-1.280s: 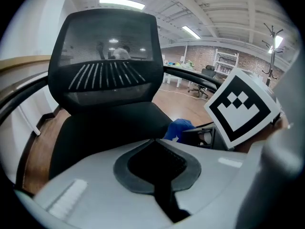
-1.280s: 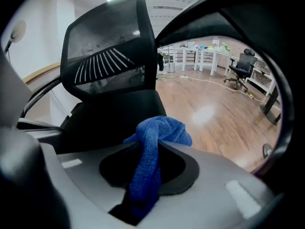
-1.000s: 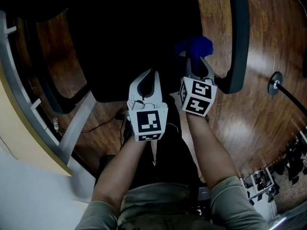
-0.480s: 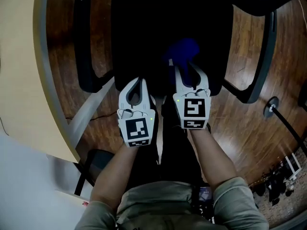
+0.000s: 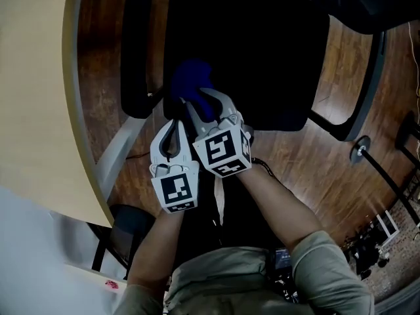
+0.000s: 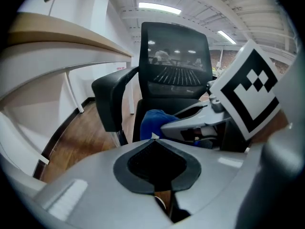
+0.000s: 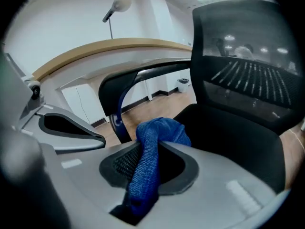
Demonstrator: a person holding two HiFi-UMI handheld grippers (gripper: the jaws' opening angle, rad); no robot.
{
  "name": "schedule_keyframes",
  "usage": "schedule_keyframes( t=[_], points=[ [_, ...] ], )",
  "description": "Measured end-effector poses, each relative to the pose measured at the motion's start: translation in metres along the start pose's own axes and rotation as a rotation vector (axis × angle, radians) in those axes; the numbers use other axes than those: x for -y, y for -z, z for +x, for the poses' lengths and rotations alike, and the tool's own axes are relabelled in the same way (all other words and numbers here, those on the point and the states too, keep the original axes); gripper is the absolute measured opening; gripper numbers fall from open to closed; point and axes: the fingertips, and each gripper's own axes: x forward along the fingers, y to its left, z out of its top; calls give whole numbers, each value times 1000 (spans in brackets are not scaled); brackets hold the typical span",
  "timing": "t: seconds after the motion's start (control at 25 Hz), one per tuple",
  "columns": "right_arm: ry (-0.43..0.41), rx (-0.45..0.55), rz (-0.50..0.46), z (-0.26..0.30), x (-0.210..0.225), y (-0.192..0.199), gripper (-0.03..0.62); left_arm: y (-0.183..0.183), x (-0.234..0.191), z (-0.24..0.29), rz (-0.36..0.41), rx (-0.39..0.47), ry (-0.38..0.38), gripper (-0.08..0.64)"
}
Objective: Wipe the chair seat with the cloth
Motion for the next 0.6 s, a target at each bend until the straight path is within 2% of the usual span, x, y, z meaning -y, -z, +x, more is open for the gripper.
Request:
schedule_keyframes(
  t=[0.16, 0.28, 0.44, 0.6],
  points=[
    [-25, -29, -28, 30, -23, -5, 83, 11, -15, -4, -1, 0, 11, 5],
    [-13, -51, -22, 46, -28, -2, 83, 16, -16, -3, 20, -18, 50, 5],
    [27, -56, 30, 51, -18, 6, 83, 18, -15, 4, 46, -23, 75, 5],
    [64, -54, 57, 31, 3, 15, 83, 16, -6, 12, 49, -19, 68, 5]
  ],
)
